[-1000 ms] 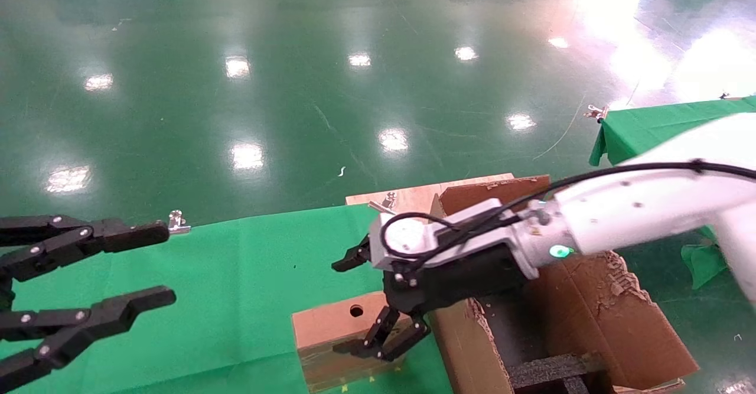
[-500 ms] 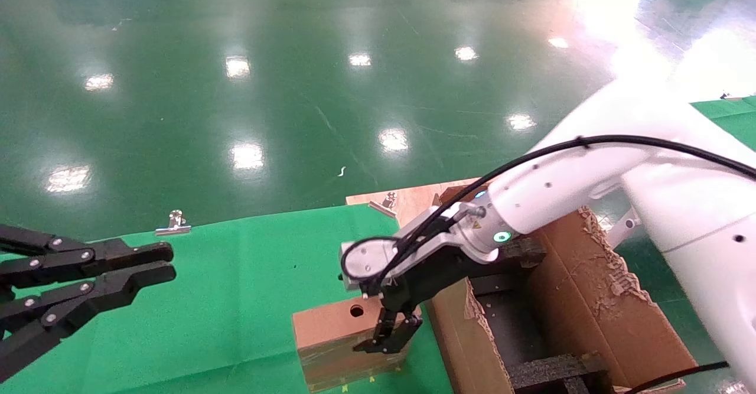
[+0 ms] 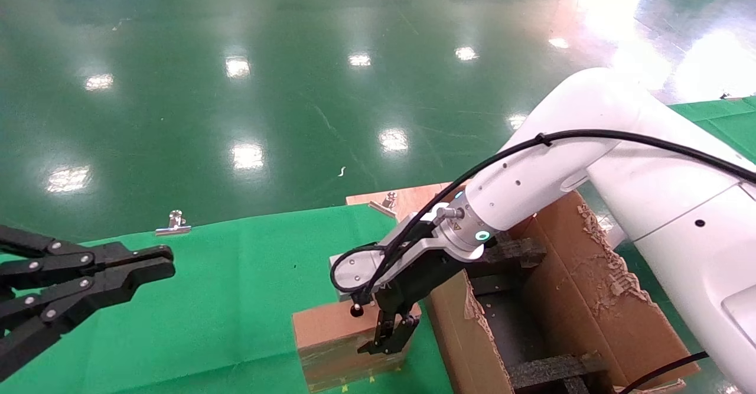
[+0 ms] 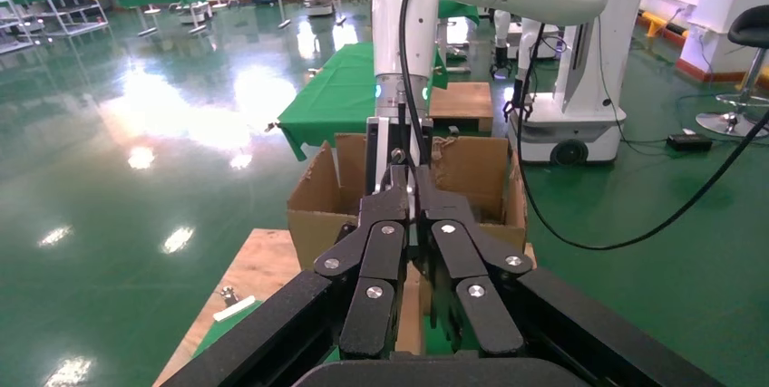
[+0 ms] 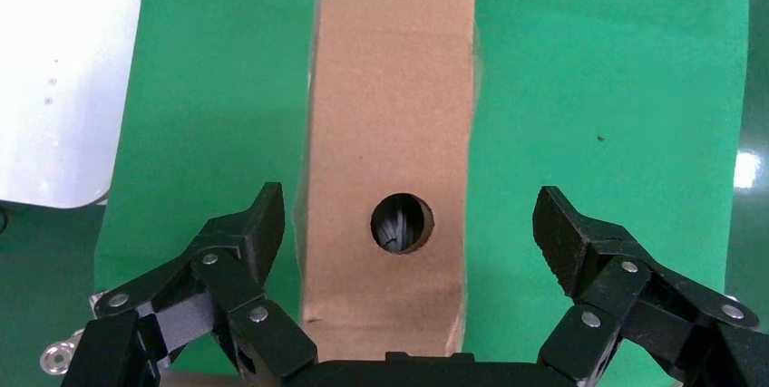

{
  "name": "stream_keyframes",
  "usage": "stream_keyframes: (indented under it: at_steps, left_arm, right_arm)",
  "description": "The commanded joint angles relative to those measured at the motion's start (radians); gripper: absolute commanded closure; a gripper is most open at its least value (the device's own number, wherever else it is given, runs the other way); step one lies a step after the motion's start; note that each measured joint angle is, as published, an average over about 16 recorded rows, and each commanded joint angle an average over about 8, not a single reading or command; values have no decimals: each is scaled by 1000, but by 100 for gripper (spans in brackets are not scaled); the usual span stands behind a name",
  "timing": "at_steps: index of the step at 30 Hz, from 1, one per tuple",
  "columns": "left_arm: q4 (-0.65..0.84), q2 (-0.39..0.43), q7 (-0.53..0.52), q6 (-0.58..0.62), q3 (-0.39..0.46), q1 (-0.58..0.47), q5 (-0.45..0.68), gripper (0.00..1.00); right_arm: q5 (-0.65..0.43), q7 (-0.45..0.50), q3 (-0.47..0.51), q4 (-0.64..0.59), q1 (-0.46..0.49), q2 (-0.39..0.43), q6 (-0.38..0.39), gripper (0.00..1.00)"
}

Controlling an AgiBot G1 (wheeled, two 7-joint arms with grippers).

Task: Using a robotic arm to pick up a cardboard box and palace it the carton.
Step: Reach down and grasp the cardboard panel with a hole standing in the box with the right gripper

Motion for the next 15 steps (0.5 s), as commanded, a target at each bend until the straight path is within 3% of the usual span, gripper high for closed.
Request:
stream_keyframes:
  at_steps: [1,3,15]
  left_arm:
    - [0,0,0,0,0,0,0,0]
    - [0,0,0,0,0,0,0,0]
    - [0,0,0,0,0,0,-1,0]
  right_arm:
    - [3,-1,-3,-5,2,-4,-1,87]
    - [4,-1,-2,-4,2,-3,0,100]
    - [3,0,2,2,-2,2,0,100]
